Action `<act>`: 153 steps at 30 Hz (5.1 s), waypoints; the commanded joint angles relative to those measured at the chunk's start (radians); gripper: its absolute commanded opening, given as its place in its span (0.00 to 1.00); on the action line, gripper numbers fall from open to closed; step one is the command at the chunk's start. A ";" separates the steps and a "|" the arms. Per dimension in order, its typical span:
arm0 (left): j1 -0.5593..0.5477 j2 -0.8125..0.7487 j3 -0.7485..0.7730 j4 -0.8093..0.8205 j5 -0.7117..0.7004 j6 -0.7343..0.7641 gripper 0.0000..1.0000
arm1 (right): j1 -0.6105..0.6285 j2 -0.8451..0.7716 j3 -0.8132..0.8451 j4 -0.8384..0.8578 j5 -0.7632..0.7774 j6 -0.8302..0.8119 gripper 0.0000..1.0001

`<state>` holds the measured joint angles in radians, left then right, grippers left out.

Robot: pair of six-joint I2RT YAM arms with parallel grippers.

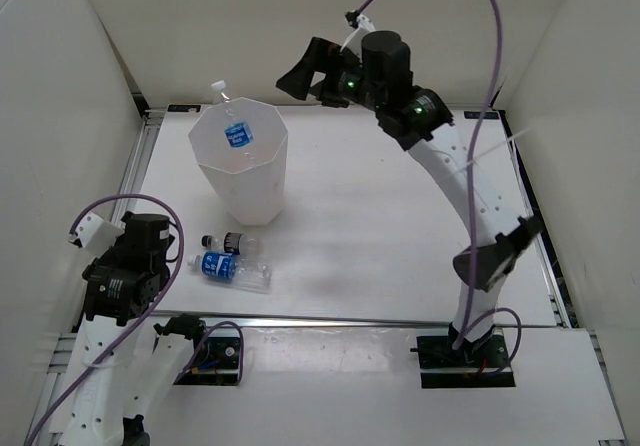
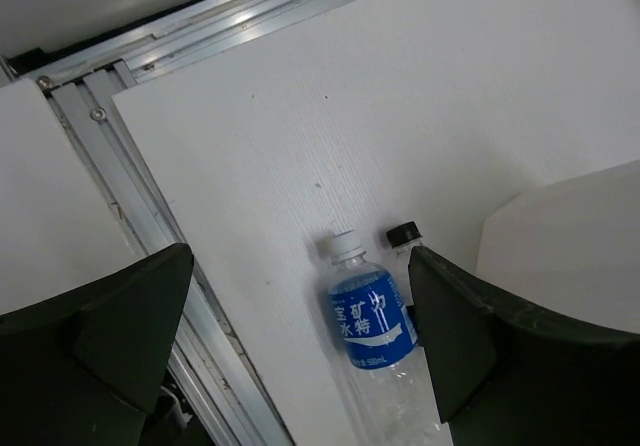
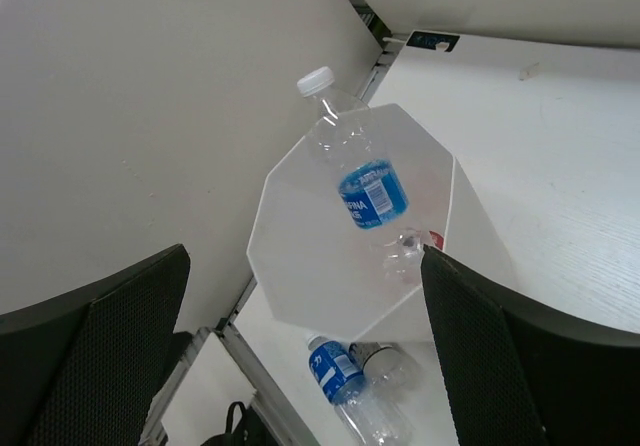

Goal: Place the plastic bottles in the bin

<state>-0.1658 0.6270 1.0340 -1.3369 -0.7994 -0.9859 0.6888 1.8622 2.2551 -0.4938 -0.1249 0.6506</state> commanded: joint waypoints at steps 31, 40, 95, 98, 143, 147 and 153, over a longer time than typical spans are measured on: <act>0.223 0.181 -0.597 0.673 0.782 -0.290 1.00 | -0.156 -0.258 -0.223 -0.258 -0.082 -0.094 1.00; 0.241 0.223 -0.635 0.683 0.801 -0.300 0.94 | -0.239 -0.248 -0.253 -0.267 -0.156 -0.062 1.00; -0.149 0.995 0.877 0.611 0.355 0.556 1.00 | -0.270 -0.423 -0.451 -0.276 -0.154 -0.117 1.00; -0.161 0.923 0.848 0.611 0.254 0.530 1.00 | -0.270 -0.423 -0.469 -0.276 -0.144 -0.128 1.00; 0.405 0.444 -0.604 0.933 1.060 -0.204 1.00 | -0.270 -0.383 -0.489 -0.267 -0.197 -0.109 1.00; 0.405 0.499 -0.571 0.982 1.060 -0.204 1.00 | -0.270 -0.383 -0.499 -0.267 -0.197 -0.109 1.00; 0.359 0.615 -0.493 0.992 1.051 -0.204 1.00 | -0.270 -0.393 -0.508 -0.267 -0.206 -0.109 1.00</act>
<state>0.2153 1.2171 0.4919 -0.3687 0.2596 -1.2079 0.4248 1.5002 1.7550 -0.7849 -0.3149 0.5495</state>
